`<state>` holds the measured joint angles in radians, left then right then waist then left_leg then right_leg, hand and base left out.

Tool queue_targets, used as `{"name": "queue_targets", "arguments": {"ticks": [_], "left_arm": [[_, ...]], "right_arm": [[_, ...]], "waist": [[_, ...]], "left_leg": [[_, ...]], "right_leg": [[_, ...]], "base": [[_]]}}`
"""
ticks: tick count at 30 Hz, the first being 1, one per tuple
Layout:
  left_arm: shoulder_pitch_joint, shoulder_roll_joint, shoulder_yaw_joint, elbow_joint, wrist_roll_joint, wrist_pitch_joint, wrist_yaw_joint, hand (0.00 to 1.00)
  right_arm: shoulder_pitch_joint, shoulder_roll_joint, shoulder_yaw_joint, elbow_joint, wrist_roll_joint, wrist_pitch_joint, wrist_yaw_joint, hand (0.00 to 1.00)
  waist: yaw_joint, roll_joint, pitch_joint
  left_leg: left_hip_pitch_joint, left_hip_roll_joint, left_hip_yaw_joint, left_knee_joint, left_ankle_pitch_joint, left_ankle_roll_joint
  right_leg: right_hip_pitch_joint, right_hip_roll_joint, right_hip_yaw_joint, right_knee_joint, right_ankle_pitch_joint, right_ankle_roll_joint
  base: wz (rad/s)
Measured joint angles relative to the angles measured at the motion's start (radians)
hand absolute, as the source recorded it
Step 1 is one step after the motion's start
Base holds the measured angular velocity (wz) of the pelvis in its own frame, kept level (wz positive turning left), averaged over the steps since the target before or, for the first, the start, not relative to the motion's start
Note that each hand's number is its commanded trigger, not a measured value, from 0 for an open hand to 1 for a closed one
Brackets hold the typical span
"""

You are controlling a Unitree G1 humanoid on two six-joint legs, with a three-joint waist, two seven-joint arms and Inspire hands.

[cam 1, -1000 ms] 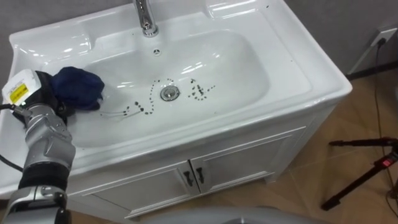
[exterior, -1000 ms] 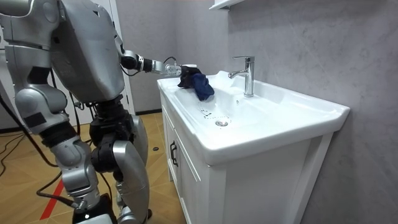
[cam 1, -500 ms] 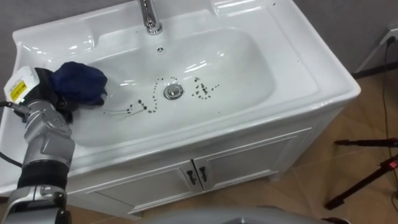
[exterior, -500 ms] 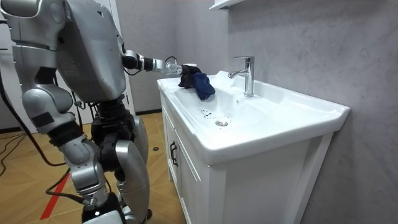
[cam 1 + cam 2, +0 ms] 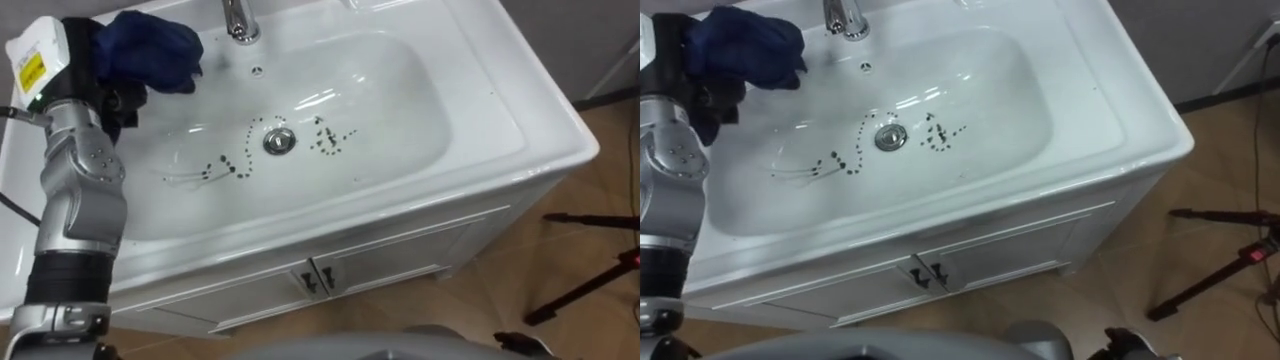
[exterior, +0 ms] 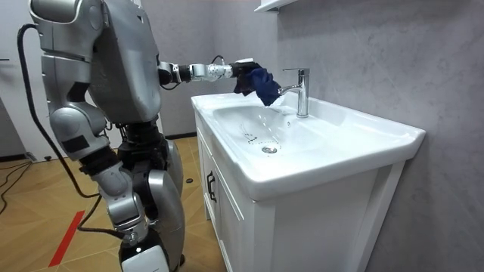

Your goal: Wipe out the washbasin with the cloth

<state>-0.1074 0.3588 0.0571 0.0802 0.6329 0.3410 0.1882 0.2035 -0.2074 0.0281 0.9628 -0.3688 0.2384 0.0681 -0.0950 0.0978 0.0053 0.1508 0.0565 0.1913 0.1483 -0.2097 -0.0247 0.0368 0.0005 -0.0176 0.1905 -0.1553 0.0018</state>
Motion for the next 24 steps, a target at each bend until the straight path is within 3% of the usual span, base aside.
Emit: {"name": "queue_targets", "arguments": {"ticks": [9,12,15,20,24], "left_arm": [[0.025,-0.001,-0.013,-0.043,0.064,-0.002,-0.001,1.0],[0.036,-0.005,-0.023,-0.056,0.132,-0.019,-0.003,1.0],[0.037,-0.037,-0.026,-0.056,0.259,-0.021,-0.016,1.0],[0.041,-0.037,-0.109,-0.046,0.369,-0.02,-0.079,1.0],[0.066,-0.036,-0.162,-0.014,0.405,-0.019,-0.121,1.0]], "right_arm": [[0.034,0.011,-0.001,0.0,-0.03,-0.008,0.011,0.0],[0.037,0.011,-0.001,0.0,-0.038,-0.008,0.021,0.0],[0.044,0.014,0.0,-0.001,-0.038,-0.008,0.025,0.0],[0.037,0.014,0.009,0.007,-0.038,-0.008,0.045,0.0],[0.024,0.014,0.01,0.005,-0.038,-0.008,0.039,0.0]], "waist": [[-0.011,-0.002,0.0009],[-0.012,-0.003,0.0016],[-0.012,-0.005,0.0021],[-0.013,-0.012,0.0075],[-0.022,-0.01,0.0062]], "left_leg": [[0.003,0.0,0.0,0.004,0.0,0.0],[0.009,0.0,-0.003,0.004,0.0,0.0],[0.015,0.0,-0.004,0.004,0.0,0.0],[0.014,0.0,-0.003,-0.001,0.0,0.0],[0.009,0.001,-0.002,-0.003,0.0,0.0]], "right_leg": [[0.014,-0.004,-0.012,-0.002,0.0,0.0],[0.017,-0.004,-0.012,-0.003,0.0,0.0],[0.02,-0.003,-0.011,-0.005,0.0,0.001],[0.017,-0.003,-0.011,-0.004,0.0,0.002],[0.013,-0.001,-0.01,-0.002,0.001,0.002]], "base": [[0.04],[0.0],[0.0],[0.02],[0.0]]}}
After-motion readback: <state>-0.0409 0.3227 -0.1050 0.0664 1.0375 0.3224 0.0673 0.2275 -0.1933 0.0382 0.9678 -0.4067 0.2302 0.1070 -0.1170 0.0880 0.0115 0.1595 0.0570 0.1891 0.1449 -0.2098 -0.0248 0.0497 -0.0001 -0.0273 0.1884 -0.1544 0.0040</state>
